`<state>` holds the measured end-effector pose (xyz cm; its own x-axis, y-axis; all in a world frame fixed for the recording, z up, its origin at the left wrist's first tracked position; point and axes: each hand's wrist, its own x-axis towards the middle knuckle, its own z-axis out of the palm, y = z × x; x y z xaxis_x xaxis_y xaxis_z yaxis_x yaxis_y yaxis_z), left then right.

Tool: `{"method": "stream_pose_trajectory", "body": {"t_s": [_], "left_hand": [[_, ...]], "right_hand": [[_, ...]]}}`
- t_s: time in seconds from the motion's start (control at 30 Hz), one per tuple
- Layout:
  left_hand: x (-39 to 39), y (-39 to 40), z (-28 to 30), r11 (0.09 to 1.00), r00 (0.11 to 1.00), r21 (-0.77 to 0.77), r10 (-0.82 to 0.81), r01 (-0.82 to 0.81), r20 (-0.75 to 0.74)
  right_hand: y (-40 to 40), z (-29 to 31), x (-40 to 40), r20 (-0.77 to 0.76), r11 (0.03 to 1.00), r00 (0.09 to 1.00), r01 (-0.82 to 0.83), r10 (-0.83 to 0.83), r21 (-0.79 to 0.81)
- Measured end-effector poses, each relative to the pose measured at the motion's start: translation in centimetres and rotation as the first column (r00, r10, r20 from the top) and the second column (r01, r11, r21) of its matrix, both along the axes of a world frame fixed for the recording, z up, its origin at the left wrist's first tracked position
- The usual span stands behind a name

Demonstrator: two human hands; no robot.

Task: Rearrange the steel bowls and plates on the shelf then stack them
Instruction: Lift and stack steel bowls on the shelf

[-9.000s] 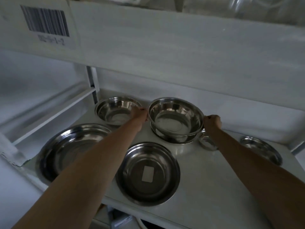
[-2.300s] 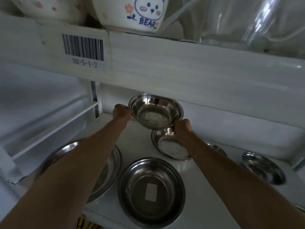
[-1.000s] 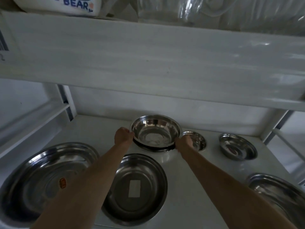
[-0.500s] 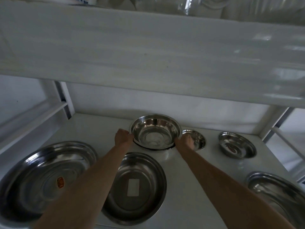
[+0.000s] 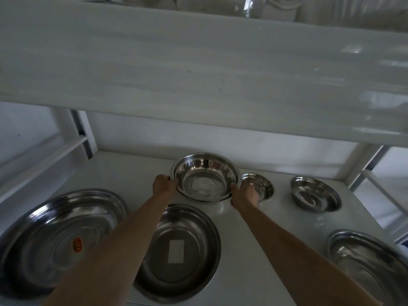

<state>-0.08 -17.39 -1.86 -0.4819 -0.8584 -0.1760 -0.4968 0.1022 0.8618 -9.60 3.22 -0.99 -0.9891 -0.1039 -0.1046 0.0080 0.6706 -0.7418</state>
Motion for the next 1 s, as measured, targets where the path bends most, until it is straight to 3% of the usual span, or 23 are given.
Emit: {"method": "stream_pose_trajectory", "body": {"t_s": [0.17, 0.37, 0.57, 1.0], "left_hand": [[-0.4, -0.6, -1.0, 1.000, 1.000, 0.007, -0.001, 0.001, -0.022], [-1.1, -1.9, -2.8, 0.998, 0.997, 0.062, 0.022, -0.018, -0.067], [-1.3, -2.2, -3.4, 0.996, 0.996, 0.088, 0.029, -0.022, -0.086], [-1.9, -2.9, -3.5, 0.992, 0.987, 0.129, 0.032, -0.011, -0.155]], "right_hand": [[-0.8, -0.4, 1.4, 0.242, 0.973, 0.970, 0.030, 0.027, -0.227], [-1.9, -0.8, 2.2, 0.498, 0.827, 0.862, 0.211, 0.095, -0.522], [-2.6, -0.7, 2.4, 0.538, 0.738, 0.838, 0.303, 0.095, -0.602], [-2.7, 0.7, 2.9, 0.525, 0.686, 0.845, 0.324, 0.100, -0.652]]}}
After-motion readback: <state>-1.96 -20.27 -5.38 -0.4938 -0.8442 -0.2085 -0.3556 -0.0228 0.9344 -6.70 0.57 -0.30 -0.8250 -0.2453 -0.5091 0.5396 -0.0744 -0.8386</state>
